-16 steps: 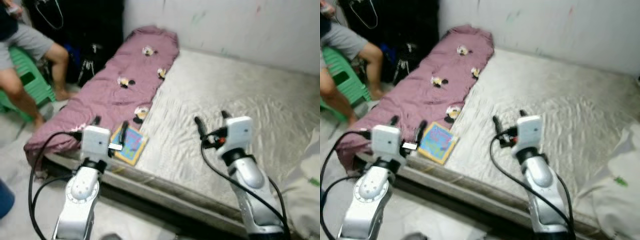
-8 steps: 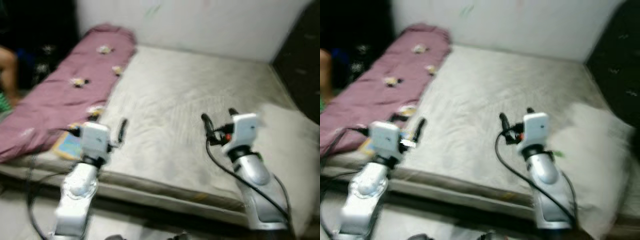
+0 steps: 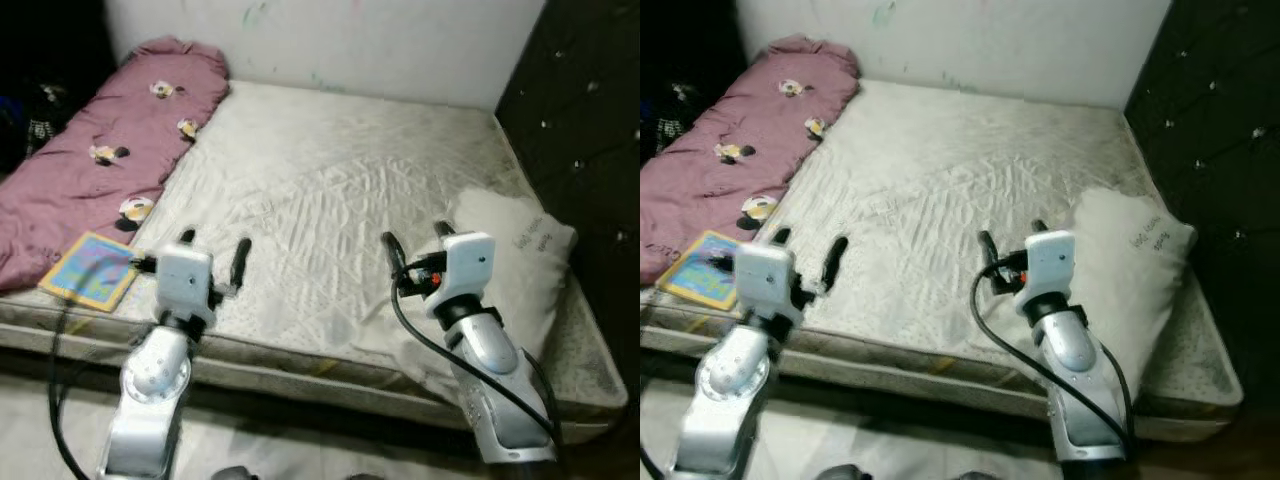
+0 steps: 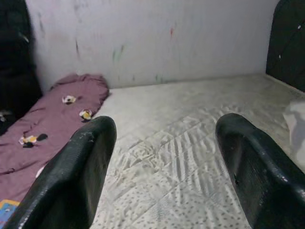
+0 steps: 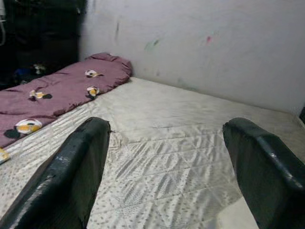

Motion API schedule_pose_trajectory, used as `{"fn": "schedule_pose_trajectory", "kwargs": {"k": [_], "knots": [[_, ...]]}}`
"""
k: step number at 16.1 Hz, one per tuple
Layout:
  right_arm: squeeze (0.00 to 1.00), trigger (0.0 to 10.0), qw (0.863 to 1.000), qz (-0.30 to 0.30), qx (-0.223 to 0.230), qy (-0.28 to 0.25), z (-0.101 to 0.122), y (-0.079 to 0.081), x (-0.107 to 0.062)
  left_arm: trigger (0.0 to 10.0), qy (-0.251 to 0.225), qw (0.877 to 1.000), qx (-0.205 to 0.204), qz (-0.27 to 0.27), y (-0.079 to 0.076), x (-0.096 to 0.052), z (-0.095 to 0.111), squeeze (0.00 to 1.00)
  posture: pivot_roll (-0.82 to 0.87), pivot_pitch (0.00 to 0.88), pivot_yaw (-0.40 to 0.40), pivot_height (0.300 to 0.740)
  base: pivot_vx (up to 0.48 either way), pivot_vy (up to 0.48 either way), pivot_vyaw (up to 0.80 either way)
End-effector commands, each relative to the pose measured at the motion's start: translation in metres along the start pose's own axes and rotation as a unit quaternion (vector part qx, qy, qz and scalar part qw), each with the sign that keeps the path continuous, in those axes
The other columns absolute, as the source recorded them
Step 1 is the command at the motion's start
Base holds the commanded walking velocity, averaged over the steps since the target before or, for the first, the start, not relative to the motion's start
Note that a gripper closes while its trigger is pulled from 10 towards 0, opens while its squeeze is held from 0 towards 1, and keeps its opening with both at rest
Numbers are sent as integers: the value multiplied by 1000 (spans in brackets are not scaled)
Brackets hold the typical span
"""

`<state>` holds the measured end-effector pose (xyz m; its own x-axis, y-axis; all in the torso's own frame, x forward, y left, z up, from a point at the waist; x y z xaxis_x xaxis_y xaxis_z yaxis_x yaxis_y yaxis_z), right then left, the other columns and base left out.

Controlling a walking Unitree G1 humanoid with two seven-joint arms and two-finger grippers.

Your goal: Clean up the room

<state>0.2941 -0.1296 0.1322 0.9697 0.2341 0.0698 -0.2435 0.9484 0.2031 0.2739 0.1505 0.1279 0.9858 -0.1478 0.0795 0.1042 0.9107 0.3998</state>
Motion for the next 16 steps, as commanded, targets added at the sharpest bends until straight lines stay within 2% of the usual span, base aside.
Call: {"fn": "schedule_pose_trajectory", "kwargs": {"k": [1, 4, 16], "knots": [[0, 10000, 1000, -3, -5, -1, 1, -4, 0, 10000, -11, 1000, -2, -4, -2, 2, 5, 0, -15, 0, -71, 740, 0, 0, 0], [0, 10000, 1000, 0, -7, -1, 1, -3, 1, 10000, -17, 1000, -16, -11, -4, 2, 6, 0, -13, 0, -75, 740, 0, 0, 0], [0, 10000, 1000, 1, -8, -4, 2, -3, 4, 10000, -25, 999, -24, -23, -6, 4, 8, 0, -11, 0, -77, 740, 298, 0, 0]]}}
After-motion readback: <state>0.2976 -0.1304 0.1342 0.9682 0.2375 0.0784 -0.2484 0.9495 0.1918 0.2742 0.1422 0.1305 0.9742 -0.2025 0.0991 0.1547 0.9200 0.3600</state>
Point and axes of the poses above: a point about 5 cm out from each wrist's last joint towards the gripper, its own x axis pointing out of the wrist towards the gripper, its own z axis along the axis of the wrist's last joint, y = z × x, the point moved 3 cm from there along x, pointing out of the wrist towards the gripper, and after that the axes turned 14 degrees about x, right-handed, at the moved point
